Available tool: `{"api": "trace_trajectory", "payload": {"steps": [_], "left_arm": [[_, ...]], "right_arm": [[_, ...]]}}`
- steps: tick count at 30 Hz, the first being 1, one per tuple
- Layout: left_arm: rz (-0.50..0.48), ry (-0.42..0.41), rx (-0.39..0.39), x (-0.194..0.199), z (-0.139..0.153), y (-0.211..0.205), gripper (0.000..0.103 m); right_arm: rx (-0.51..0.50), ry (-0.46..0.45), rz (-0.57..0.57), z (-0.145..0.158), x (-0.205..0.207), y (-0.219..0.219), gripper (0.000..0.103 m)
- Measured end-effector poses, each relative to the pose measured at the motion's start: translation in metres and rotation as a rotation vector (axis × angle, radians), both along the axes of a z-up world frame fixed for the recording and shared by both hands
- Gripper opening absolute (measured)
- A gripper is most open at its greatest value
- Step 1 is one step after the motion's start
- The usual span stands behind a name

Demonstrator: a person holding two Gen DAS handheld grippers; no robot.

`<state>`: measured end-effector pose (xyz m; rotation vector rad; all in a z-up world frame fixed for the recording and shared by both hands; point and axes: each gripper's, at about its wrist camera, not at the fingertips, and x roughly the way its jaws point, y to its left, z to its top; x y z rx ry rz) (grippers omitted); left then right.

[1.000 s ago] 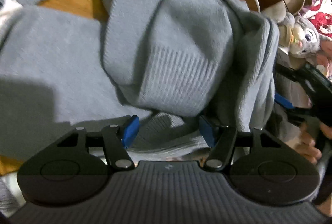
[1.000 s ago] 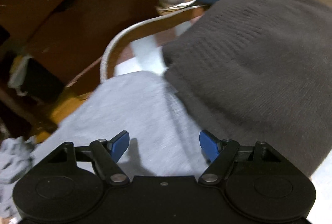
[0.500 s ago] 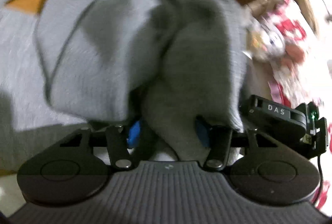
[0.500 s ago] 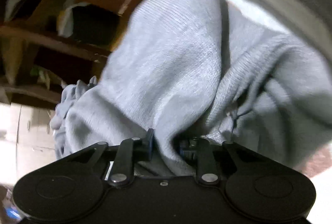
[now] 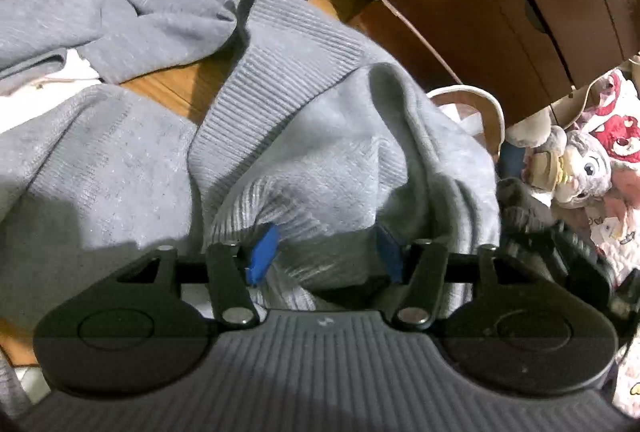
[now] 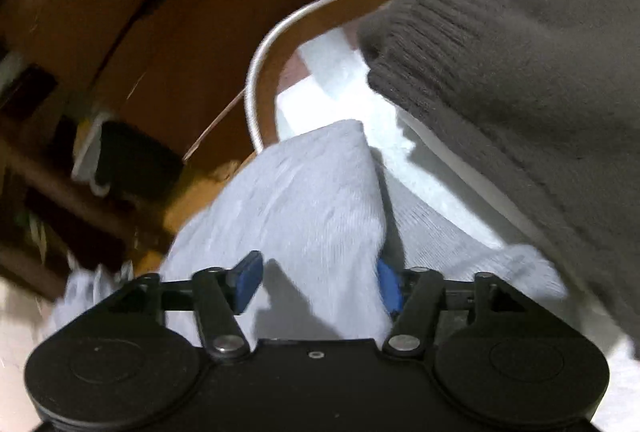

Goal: Fold clothes

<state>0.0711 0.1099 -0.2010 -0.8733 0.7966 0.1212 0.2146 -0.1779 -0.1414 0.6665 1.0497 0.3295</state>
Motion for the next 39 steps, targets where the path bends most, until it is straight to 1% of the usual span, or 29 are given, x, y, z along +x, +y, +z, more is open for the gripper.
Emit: {"api": "trace_trajectory", "payload": {"steps": [2, 3, 4, 6, 7, 8, 10, 11, 14, 16, 18, 20, 24, 26, 29, 33, 37, 39], "left_arm": [[-0.041, 0.001, -0.013, 0.001, -0.009, -0.004, 0.07], [-0.063, -0.005, -0.02, 0.005, -0.013, -0.006, 0.078], [-0.084, -0.011, -0.028, 0.009, -0.016, -0.009, 0.079], [-0.128, -0.023, -0.043, 0.018, -0.023, -0.014, 0.077], [-0.14, -0.035, -0.061, 0.02, -0.024, -0.015, 0.074], [-0.148, -0.051, -0.084, 0.02, -0.025, -0.014, 0.071], [-0.189, -0.078, -0.132, 0.023, -0.025, -0.016, 0.053], [-0.212, -0.092, -0.157, 0.025, -0.025, -0.017, 0.05], [-0.301, -0.143, -0.212, 0.033, -0.024, -0.025, 0.041], [-0.358, -0.183, -0.244, 0.039, -0.019, -0.03, 0.02], [-0.416, -0.239, -0.21, 0.04, -0.002, -0.038, 0.015], [-0.474, -0.309, -0.149, 0.039, 0.019, -0.049, 0.012], [-0.564, -0.405, -0.139, 0.027, 0.057, -0.056, 0.012], [-0.606, -0.464, -0.126, 0.009, 0.083, -0.052, 0.012], [-0.654, -0.552, -0.142, -0.014, 0.115, -0.057, 0.012], [-0.746, -0.637, -0.152, -0.041, 0.147, -0.075, 0.012], [-0.86, -0.694, -0.181, -0.066, 0.173, -0.104, 0.012], [-0.92, -0.725, -0.203, -0.079, 0.191, -0.125, 0.012]], "right_arm": [[0.039, 0.044, -0.008, -0.008, 0.006, 0.003, 0.069], [0.058, 0.066, -0.012, -0.012, 0.009, 0.005, 0.07], [0.077, 0.088, -0.016, -0.016, 0.012, 0.006, 0.071], [0.116, 0.132, -0.024, -0.025, 0.017, 0.01, 0.063], [0.135, 0.154, -0.028, -0.029, 0.02, 0.011, 0.053], [0.155, 0.176, -0.033, -0.033, 0.023, 0.013, 0.045], [0.208, 0.184, -0.009, -0.031, 0.016, 0.01, 0.037], [0.236, 0.185, 0.005, -0.03, 0.012, 0.008, 0.033], [0.32, 0.188, 0.049, -0.025, -0.002, 0.002, 0.032], [0.375, 0.19, 0.078, -0.022, -0.011, -0.002, 0.032], [0.431, 0.179, 0.101, -0.016, -0.02, -0.008, 0.032], [0.48, 0.147, 0.11, -0.004, -0.03, -0.018, 0.032], [0.506, 0.077, 0.118, 0.032, -0.049, -0.035, 0.032], [0.524, 0.038, 0.106, 0.051, -0.064, -0.047, 0.032], [0.55, -0.011, 0.052, 0.071, -0.088, -0.06, 0.032], [0.55, -0.082, -0.03, 0.105, -0.136, -0.086, 0.032], [0.526, -0.145, -0.122, 0.139, -0.191, -0.118, 0.032], [0.516, -0.198, -0.171, 0.158, -0.226, -0.137, 0.032]]}}
